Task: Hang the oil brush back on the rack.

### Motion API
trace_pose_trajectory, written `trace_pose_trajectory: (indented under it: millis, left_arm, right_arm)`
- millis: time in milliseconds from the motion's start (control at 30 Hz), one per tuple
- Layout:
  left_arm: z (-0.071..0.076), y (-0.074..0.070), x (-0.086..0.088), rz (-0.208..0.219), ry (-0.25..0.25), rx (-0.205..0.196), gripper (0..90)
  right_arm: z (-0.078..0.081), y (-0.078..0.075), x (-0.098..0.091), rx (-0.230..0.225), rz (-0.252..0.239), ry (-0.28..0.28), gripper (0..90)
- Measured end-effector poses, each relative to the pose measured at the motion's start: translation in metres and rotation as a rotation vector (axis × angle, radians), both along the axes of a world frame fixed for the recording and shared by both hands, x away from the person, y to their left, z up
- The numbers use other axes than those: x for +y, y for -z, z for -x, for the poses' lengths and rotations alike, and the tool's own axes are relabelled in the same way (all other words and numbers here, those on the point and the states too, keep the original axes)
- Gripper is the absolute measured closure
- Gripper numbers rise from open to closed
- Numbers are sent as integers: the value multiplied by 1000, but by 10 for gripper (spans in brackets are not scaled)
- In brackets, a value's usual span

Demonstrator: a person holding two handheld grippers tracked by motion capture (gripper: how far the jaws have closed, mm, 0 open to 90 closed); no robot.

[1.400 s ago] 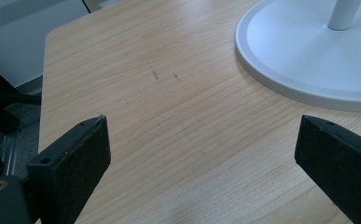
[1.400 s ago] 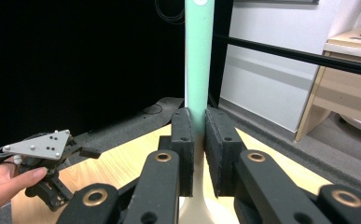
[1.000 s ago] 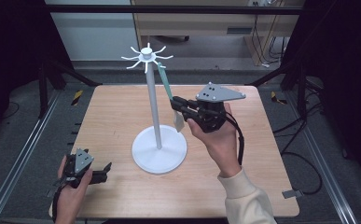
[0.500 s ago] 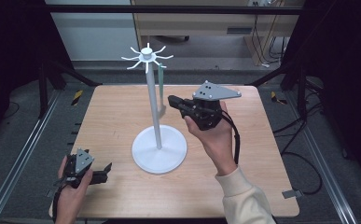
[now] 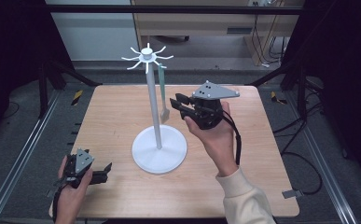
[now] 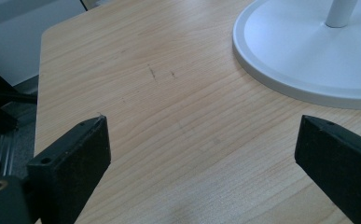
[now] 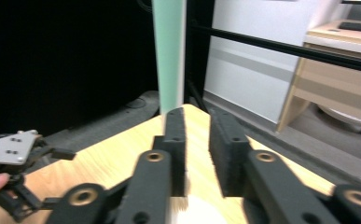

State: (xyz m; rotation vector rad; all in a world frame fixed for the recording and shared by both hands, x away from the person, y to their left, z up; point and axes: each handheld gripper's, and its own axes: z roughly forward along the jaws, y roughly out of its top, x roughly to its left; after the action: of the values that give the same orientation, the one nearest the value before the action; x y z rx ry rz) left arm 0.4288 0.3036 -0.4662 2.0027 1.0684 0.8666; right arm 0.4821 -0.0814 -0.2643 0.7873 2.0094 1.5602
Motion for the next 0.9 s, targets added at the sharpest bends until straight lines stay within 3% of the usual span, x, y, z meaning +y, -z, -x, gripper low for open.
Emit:
trace_pose_trajectory:
  millis: [67, 367, 900]
  left_arm:
    - [0, 0, 0, 0, 0, 0, 31]
    - [0, 0, 0, 2, 0, -1, 31]
    - [-1, 0, 0, 2, 2, 2, 30]
  right_arm:
    - [-1, 1, 0, 3, 16, 20, 610]
    - [-4, 3, -3, -10, 32, 74, 442]
    - [-13, 8, -15, 1, 59, 145, 206]
